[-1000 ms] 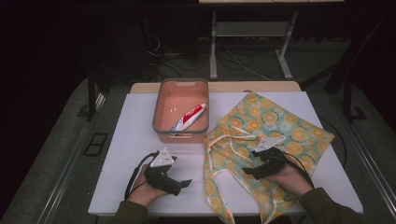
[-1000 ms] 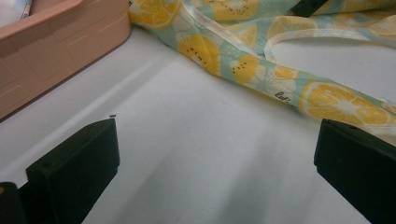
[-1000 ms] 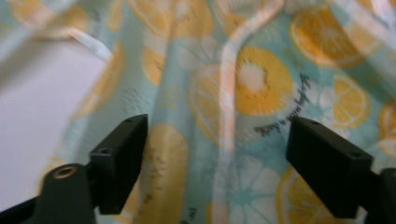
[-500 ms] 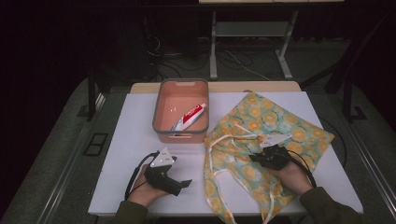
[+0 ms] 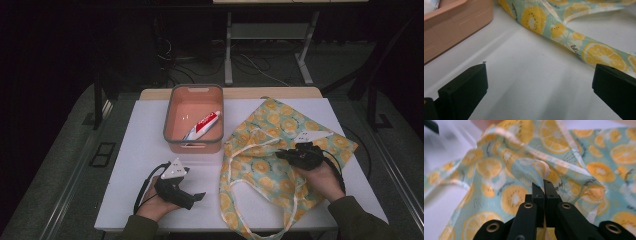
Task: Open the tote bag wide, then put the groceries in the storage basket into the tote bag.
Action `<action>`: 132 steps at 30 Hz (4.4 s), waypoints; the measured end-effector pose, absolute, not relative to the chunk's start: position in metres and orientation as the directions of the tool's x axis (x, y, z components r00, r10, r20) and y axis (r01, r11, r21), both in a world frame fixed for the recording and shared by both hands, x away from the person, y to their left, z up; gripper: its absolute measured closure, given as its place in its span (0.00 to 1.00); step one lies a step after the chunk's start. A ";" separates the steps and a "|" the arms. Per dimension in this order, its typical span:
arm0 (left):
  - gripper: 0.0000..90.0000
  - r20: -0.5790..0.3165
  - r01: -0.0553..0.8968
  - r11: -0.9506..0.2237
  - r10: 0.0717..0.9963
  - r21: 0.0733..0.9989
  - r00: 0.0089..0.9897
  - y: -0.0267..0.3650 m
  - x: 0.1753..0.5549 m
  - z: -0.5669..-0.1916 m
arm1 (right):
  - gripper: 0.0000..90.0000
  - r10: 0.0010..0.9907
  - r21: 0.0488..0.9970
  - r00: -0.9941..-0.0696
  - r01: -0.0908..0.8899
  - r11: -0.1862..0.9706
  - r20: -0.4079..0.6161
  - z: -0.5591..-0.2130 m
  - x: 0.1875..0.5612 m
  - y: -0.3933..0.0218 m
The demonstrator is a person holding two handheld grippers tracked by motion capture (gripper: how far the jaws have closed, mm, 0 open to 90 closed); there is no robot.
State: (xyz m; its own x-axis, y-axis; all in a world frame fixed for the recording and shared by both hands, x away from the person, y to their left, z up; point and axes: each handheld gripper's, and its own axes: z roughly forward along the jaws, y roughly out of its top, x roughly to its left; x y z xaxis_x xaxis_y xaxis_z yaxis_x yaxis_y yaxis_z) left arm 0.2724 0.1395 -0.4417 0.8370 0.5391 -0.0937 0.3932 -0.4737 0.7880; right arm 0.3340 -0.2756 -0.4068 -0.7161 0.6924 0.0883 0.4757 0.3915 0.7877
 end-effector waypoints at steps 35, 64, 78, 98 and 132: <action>0.01 -0.127 0.369 -0.417 0.503 0.831 0.855 0.129 0.308 -0.377 | 0.99 0.698 0.840 -0.705 0.450 0.304 0.126 -0.387 0.348 -0.284; 0.38 -0.042 0.464 -0.435 0.693 0.772 0.720 0.105 0.476 -0.376 | 0.99 0.683 0.841 -0.719 0.444 0.308 0.129 -0.388 0.345 -0.284; 0.44 -0.011 0.579 -0.583 0.699 0.570 0.715 0.090 0.497 -0.410 | 0.99 0.681 0.840 -0.720 0.447 0.306 0.135 -0.390 0.343 -0.285; 0.85 -0.038 0.647 -0.572 0.734 0.503 0.678 0.089 0.498 -0.408 | 0.99 0.687 0.841 -0.715 0.445 0.307 0.128 -0.389 0.340 -0.289; 0.85 -0.095 0.432 -0.559 0.530 0.708 0.843 0.079 0.384 -0.316 | 0.99 0.695 0.835 -0.709 0.451 0.316 0.120 -0.392 0.345 -0.287</action>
State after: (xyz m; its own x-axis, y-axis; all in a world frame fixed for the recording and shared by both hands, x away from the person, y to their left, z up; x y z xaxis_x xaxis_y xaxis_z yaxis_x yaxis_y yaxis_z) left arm 0.3841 0.0791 -0.3164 0.8427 0.5298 -0.0954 0.4315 -0.5589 0.7081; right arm 0.3449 -0.2869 -0.3924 -0.7086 0.6953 0.1200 0.4511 0.3157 0.8348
